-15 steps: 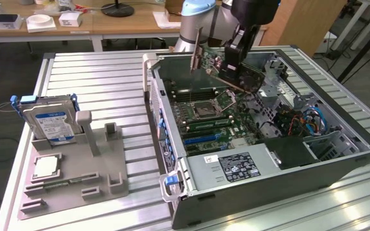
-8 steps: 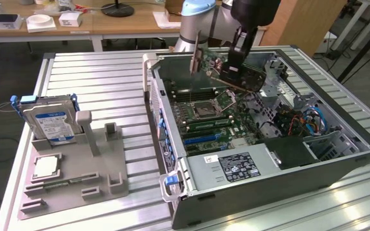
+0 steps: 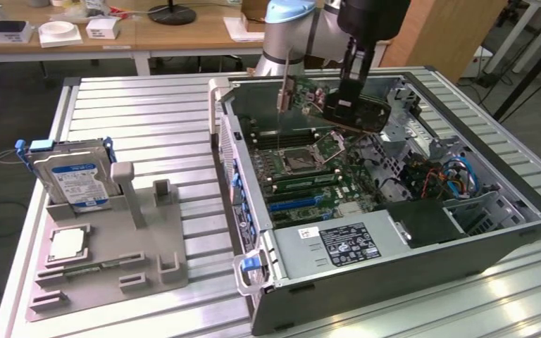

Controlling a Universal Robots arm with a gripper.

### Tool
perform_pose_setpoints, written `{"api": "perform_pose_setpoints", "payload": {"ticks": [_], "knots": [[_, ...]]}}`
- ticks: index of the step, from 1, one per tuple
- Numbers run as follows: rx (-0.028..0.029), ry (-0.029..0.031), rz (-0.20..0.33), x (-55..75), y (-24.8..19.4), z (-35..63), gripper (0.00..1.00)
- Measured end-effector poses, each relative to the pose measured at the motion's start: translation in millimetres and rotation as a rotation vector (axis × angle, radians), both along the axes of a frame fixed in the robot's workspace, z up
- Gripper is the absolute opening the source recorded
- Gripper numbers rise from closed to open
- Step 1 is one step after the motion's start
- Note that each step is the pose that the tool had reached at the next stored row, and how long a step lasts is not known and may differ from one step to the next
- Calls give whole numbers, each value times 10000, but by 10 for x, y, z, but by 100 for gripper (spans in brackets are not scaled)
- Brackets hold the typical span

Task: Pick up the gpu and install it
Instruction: 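Insert the gpu into the slot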

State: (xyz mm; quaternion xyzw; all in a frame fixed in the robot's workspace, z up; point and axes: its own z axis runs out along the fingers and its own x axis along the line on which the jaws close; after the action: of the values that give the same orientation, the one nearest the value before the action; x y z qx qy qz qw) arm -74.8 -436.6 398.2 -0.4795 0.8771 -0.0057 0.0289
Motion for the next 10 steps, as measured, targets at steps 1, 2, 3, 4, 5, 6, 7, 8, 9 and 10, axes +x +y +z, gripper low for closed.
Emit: {"api": "perform_pose_setpoints", "payload": {"ticks": [1, 2, 3, 4, 5, 6, 7, 8, 9, 10], "knots": [[-3, -21, 158, 0, 0, -4, 28], [-6, -41, 318, 0, 0, -7, 28], [-9, -60, 477, 0, 0, -11, 28], [-12, -79, 638, 0, 0, -14, 28], [-15, -99, 808, 0, 0, -18, 28], [-18, -118, 969, 0, 0, -22, 28], [-20, -136, 1130, 0, 0, -26, 28], [-24, -154, 1291, 0, 0, -29, 28], [-27, -171, 1452, 0, 0, -33, 28], [-30, -189, 1612, 0, 0, -36, 28]]}}
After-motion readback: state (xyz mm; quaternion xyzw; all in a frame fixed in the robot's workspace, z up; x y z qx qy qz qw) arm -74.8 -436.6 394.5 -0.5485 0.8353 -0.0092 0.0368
